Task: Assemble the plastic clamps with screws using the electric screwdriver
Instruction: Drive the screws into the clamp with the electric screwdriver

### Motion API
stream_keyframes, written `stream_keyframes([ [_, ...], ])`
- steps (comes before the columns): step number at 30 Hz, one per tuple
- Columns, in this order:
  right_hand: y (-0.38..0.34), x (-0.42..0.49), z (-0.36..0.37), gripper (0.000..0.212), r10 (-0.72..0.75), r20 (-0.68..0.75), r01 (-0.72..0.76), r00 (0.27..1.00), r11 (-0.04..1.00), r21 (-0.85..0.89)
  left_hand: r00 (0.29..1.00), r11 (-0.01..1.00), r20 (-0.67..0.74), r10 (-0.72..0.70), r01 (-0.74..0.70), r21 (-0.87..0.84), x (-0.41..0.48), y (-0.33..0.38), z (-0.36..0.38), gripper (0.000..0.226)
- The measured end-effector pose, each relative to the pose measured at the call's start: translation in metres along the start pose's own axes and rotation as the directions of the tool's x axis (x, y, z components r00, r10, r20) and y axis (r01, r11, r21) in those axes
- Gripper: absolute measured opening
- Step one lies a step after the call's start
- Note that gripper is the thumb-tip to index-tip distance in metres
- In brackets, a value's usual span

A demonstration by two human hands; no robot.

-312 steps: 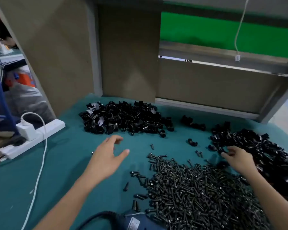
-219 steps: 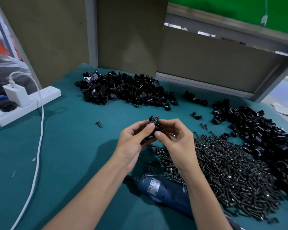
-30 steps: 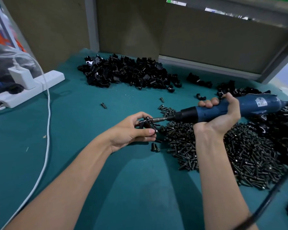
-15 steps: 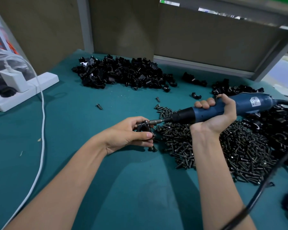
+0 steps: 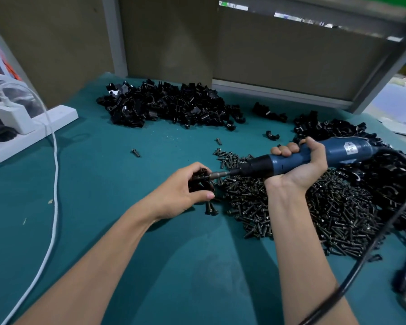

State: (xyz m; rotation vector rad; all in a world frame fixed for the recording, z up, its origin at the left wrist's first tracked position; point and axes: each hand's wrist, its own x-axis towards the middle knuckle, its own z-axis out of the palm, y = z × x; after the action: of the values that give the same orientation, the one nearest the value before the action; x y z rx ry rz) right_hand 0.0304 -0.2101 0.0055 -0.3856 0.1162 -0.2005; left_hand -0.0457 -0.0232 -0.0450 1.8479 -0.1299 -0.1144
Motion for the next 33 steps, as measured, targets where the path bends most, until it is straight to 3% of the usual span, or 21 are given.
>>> stream_keyframes([
  [13,0.0009,-0.0014,-0.0018,0.02,0.009,-0.022,-0.009,1.0,1.0,0.019,0.991,0.968,0.098,-0.091,0.111,-0.223,-0.0047,0.006,-0.003,0.029],
  [19,0.0025,-0.0039,-0.0017,0.047,0.025,0.001,-0.025,1.0,1.0,0.012,0.986,0.965,0.116,-0.123,0.146,-0.217,-0.0039,0.0033,-0.0055,0.027],
  [33,0.0033,-0.007,-0.0003,0.049,0.031,0.019,-0.031,0.999,1.0,-0.005,0.987,0.971,0.109,-0.12,0.14,-0.195,-0.0022,-0.0002,-0.0049,0.026],
])
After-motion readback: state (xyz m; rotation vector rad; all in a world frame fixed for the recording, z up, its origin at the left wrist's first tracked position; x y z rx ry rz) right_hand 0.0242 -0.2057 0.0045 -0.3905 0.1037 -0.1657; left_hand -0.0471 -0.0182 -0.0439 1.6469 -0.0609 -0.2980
